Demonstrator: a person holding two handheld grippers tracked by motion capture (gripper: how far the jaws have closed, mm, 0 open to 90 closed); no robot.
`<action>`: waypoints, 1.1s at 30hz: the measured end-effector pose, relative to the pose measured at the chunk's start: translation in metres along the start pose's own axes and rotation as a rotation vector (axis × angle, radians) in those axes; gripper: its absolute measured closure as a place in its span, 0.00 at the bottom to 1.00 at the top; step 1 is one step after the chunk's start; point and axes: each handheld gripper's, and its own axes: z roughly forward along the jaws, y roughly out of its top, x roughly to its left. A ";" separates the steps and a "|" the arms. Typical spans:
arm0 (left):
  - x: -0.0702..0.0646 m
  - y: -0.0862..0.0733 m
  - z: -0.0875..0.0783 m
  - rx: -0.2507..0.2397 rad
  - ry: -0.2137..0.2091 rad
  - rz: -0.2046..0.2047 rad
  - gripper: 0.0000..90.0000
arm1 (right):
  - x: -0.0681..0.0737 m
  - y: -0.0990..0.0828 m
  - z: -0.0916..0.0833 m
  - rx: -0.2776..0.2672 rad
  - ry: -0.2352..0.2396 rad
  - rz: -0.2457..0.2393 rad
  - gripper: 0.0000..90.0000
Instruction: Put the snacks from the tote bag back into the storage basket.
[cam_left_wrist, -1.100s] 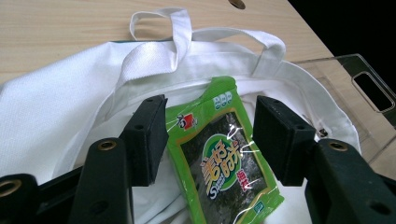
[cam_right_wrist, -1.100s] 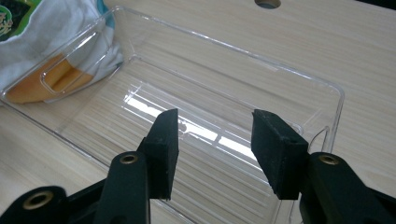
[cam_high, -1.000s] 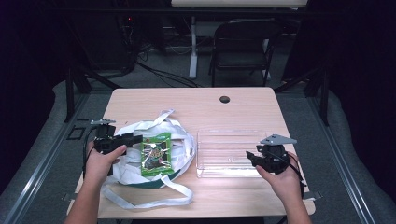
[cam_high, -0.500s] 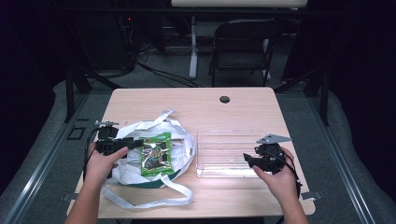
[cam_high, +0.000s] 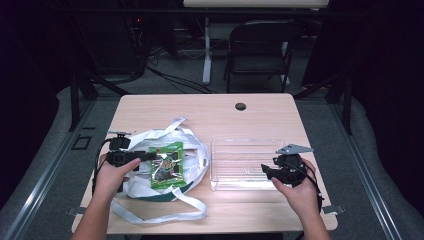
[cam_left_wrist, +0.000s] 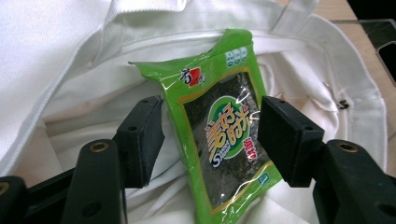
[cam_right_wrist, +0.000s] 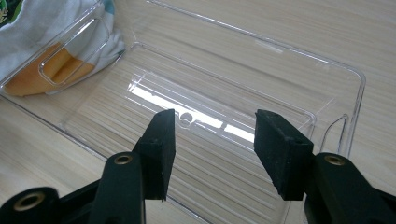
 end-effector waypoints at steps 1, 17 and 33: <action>0.000 0.000 0.002 0.002 0.002 -0.005 0.42 | 0.000 0.000 0.000 0.000 -0.003 0.001 0.54; 0.005 -0.001 0.031 0.066 -0.011 -0.021 0.40 | -0.003 -0.005 -0.007 -0.007 -0.008 0.014 0.53; 0.010 0.001 0.049 0.100 -0.044 -0.066 0.39 | -0.003 -0.013 -0.012 -0.012 -0.023 0.028 0.53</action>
